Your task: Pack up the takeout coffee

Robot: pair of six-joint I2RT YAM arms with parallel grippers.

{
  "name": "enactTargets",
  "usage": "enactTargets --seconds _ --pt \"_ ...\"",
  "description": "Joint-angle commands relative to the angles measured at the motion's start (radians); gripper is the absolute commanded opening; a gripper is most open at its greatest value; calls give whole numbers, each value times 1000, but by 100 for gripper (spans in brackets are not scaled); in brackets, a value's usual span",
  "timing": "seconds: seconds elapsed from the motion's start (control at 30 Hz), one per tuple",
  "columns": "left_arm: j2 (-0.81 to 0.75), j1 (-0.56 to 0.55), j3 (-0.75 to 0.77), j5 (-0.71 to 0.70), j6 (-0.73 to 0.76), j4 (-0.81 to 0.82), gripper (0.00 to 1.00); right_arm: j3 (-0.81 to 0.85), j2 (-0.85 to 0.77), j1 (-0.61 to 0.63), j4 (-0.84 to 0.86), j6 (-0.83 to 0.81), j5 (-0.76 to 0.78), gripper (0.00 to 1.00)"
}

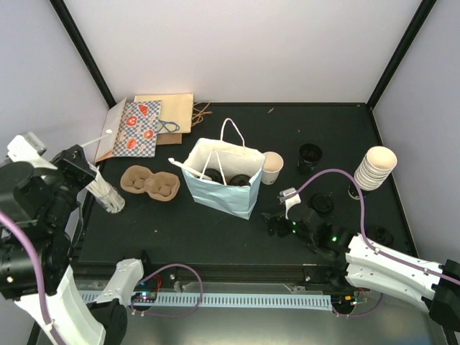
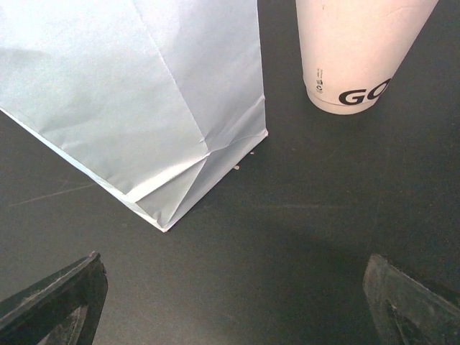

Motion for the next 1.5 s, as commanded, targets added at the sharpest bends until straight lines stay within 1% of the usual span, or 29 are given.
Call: enactTargets --seconds 0.0,0.17,0.37,0.43,0.5,0.73,1.0,1.1,1.3,1.47 --pt "6 3 102 86 -28 -60 2 15 -12 -3 24 -2 2 100" --pt "12 3 92 283 -43 -8 2 14 -18 -3 24 0 7 100" --pt "-42 3 -119 535 -98 229 2 14 -18 -3 25 1 9 100" --pt "-50 3 -168 628 -110 296 2 14 -19 -3 25 1 10 100" --pt "-57 2 -198 677 -113 328 2 14 -20 -3 25 2 10 100" --pt "-71 2 -247 764 -64 322 2 11 -26 -3 26 1 10 100" --pt "-105 3 -329 790 -27 300 2 9 -30 -3 25 0 10 100" --pt "-126 2 -363 763 -22 275 1 8 -34 -3 26 2 10 100" --pt "-175 2 -473 738 -29 285 2 4 -44 -3 26 0 10 100" --pt "-184 0 -511 714 -38 301 2 2 -51 -3 26 1 10 100"
